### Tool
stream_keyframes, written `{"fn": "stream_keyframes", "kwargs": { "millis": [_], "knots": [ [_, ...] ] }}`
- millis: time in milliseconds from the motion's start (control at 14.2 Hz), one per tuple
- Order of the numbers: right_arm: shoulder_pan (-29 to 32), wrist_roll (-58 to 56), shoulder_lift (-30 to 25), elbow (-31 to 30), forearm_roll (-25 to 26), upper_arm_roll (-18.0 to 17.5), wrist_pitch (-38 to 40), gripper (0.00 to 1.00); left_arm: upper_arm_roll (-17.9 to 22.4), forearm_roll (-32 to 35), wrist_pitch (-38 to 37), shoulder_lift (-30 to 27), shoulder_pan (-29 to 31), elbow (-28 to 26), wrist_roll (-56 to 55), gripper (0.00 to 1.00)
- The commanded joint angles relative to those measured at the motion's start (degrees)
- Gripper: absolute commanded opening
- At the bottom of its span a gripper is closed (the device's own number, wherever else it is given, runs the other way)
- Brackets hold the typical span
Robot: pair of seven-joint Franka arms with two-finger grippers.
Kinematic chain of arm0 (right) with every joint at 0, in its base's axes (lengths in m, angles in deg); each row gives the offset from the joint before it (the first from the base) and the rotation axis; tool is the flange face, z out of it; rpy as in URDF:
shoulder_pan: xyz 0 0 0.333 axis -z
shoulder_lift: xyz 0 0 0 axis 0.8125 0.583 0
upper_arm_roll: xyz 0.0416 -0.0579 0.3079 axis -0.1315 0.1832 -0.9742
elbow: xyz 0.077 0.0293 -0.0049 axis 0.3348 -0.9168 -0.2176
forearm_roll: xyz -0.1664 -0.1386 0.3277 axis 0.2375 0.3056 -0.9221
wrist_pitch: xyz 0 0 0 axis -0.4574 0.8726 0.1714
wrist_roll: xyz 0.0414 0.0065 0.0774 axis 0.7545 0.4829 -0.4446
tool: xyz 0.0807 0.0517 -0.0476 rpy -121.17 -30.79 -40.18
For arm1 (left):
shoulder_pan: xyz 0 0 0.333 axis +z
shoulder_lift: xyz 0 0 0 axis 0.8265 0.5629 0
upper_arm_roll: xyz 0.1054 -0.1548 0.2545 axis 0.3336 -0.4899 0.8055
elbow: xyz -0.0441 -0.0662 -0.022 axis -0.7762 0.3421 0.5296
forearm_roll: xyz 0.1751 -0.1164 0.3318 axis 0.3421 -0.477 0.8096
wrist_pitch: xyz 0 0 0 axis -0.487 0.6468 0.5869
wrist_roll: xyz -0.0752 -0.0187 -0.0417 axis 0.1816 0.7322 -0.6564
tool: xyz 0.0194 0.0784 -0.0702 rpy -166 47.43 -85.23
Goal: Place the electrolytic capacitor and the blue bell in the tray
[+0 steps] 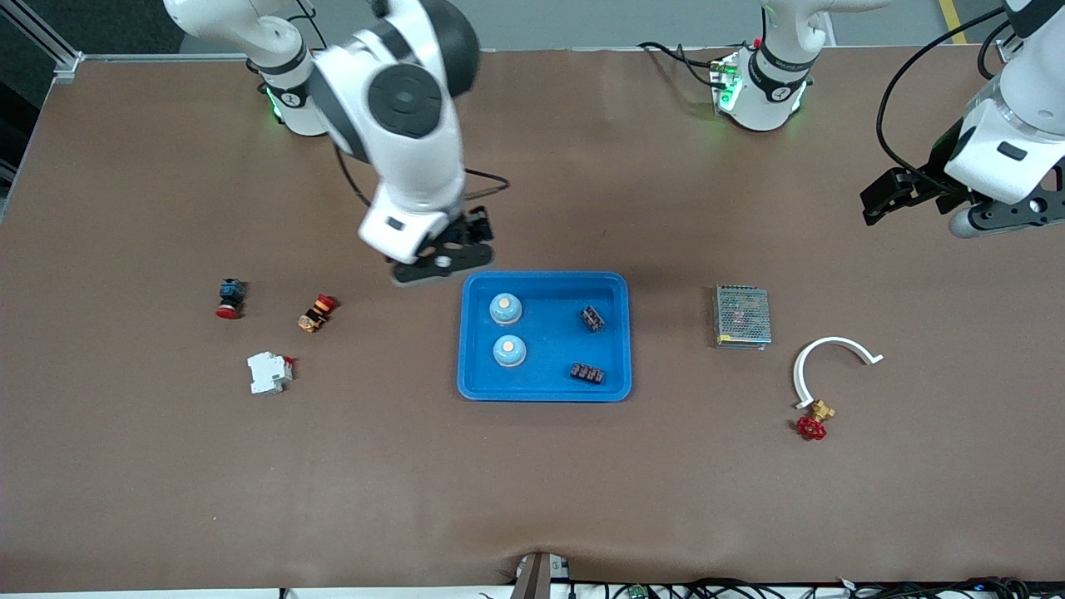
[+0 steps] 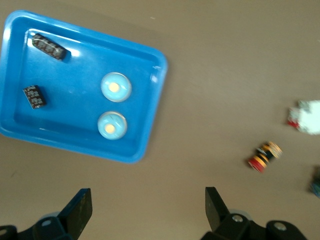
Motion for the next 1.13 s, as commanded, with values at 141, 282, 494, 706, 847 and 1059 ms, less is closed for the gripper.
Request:
{"fn": "stream_keyframes", "kwargs": {
  "millis": [141, 282, 494, 706, 847, 1059],
  "knots": [
    [18.7, -6.8, -9.5, -2.0, -1.2, -9.0, 6.7, 1.0, 0.0, -1.2, 0.1, 0.1, -0.2, 1.1, 1.0, 1.0],
    [24.1, -11.5, -11.8, -2.0, -5.6, -8.4, 9.3, 1.0, 0.1, -1.2, 0.0, 0.0, -0.1, 1.1, 1.1, 1.0],
    [26.0, -20.9, -14.2, -2.2, -6.2, -3.1, 13.3, 1.0, 0.1, -1.1, -0.2, -0.3, 0.0, 1.2, 1.1, 1.0],
    [26.0, -25.9, -14.8, -2.5, -5.3, 4.0, 15.8, 1.0, 0.2, -1.0, -0.5, -0.4, 0.4, 1.7, 1.1, 1.0],
    [26.1, -25.9, -14.8, -2.8, -5.3, 7.0, 15.7, 1.0, 0.2, -0.9, -0.5, -0.3, 0.5, 2.0, 1.3, 1.0],
    [26.5, -25.8, -16.1, -6.4, -4.9, 8.4, 11.6, 1.0, 0.1, -0.6, -0.6, 0.0, 0.2, 2.2, 1.3, 1.0]
  ]
}}
